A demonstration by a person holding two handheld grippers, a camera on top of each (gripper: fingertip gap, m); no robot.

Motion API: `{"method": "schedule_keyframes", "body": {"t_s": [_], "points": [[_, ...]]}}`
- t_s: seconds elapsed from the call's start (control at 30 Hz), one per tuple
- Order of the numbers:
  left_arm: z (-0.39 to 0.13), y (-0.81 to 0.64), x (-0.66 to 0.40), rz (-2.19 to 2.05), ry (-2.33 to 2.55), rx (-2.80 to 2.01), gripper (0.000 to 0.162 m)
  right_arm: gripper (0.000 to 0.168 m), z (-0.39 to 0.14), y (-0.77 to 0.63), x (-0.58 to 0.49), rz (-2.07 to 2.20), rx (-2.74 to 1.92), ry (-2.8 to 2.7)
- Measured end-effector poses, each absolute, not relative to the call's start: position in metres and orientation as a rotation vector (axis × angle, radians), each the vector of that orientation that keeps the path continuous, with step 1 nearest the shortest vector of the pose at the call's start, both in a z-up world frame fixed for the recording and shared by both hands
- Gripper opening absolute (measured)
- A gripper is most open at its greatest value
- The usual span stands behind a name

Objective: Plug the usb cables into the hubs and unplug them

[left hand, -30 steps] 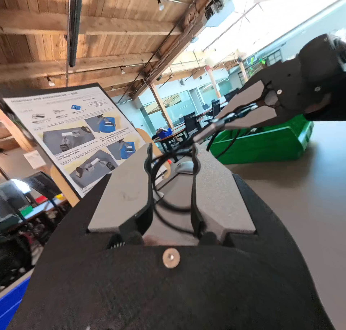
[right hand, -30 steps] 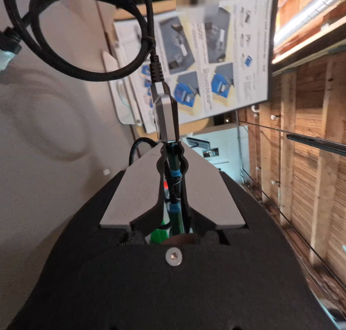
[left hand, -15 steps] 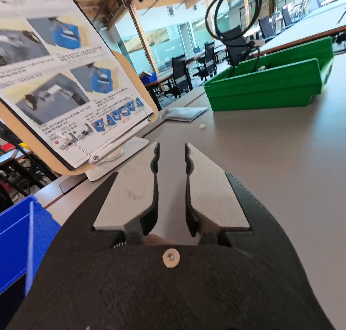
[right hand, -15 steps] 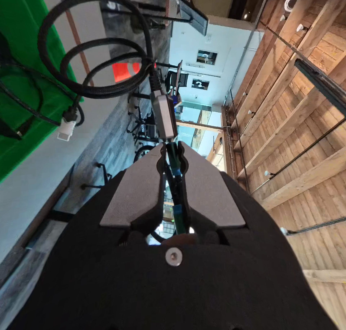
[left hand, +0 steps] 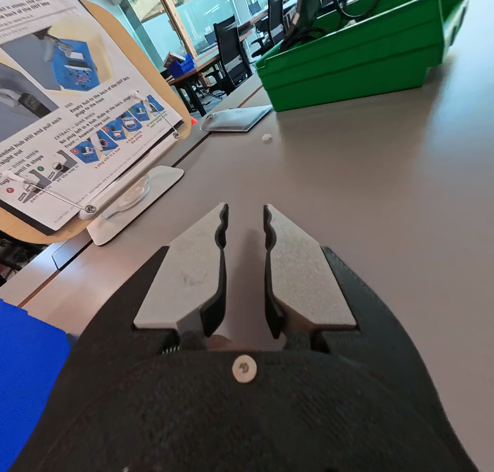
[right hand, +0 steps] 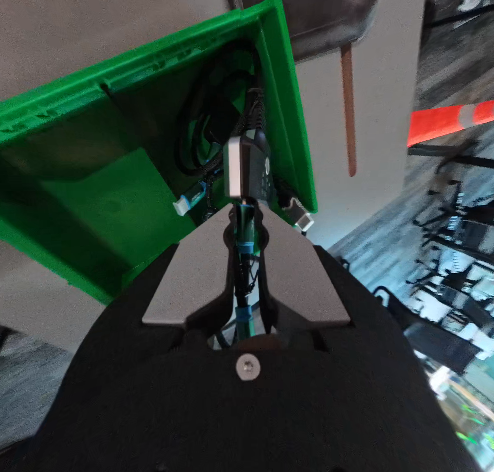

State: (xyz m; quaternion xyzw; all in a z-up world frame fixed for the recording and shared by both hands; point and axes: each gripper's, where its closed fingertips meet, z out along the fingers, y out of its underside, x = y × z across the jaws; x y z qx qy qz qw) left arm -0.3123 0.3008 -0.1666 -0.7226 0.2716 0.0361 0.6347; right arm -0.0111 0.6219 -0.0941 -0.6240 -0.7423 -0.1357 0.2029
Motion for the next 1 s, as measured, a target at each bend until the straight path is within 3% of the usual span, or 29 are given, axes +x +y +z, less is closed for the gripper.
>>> {"method": "schedule_keyframes", "body": {"t_s": [0.13,0.33,0.5,0.83,1.0], "points": [[-0.171,0.300,-0.308,0.105,0.650,-1.657,0.024,0.009,-0.104,0.632,0.000,-0.307,-2.035,-2.130],[-0.170,0.300,-0.311,0.087,0.624,-1.661,0.024,0.010,-0.139,0.686,0.014,-0.697,-2.042,-2.202],[-0.174,0.303,-0.311,0.074,0.631,-1.688,0.024,0.011,-0.153,0.707,-0.007,-0.560,-1.951,-2.110],[-0.176,0.302,-0.307,0.055,0.646,-1.696,0.024,0.006,-0.180,0.662,0.002,-0.214,-2.190,-2.107],[-0.175,0.300,-0.302,0.041,0.654,-1.689,0.024,0.007,-0.188,0.656,0.012,-0.402,-2.202,-2.118]]}}
